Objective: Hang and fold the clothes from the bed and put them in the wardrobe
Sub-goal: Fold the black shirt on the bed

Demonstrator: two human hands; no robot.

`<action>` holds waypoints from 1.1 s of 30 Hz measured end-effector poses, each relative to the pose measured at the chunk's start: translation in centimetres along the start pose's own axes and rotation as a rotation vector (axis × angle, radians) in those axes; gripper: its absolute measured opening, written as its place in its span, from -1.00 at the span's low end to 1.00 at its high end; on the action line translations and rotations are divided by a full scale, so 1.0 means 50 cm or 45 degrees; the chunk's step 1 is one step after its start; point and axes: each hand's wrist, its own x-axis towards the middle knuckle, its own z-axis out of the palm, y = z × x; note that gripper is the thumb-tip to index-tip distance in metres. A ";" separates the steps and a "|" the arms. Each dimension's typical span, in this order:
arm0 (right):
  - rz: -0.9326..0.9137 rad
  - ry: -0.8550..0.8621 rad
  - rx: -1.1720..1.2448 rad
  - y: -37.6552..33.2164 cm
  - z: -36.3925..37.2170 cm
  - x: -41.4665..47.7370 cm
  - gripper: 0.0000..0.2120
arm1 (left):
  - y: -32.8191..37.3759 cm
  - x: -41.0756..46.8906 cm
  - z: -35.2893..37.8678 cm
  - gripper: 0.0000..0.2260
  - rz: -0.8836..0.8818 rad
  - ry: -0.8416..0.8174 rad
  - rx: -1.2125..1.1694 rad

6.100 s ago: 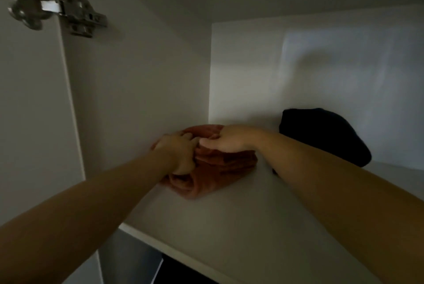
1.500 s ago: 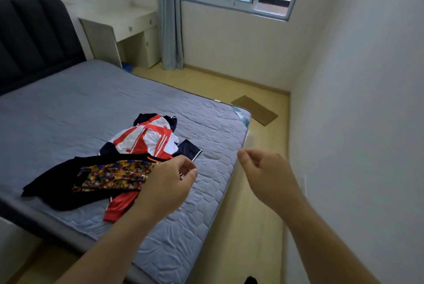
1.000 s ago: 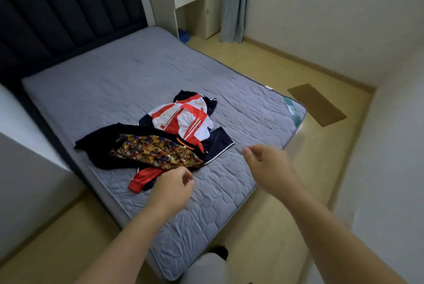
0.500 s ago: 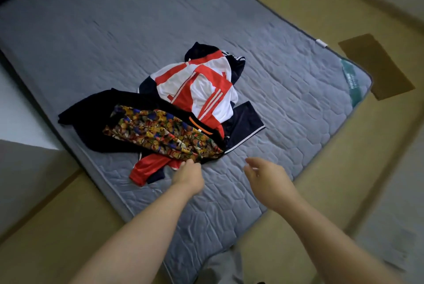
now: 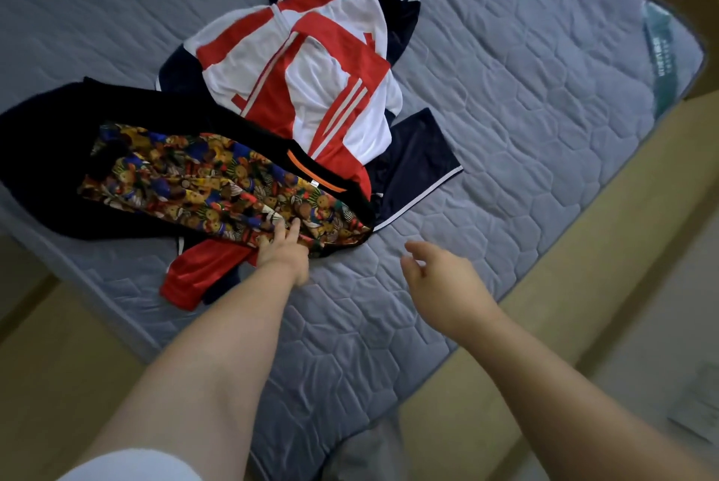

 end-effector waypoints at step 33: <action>-0.764 0.171 0.056 -0.365 -0.313 -0.559 -0.44 | 0.005 -1.127 -0.571 -0.90 1.029 1.522 -2.124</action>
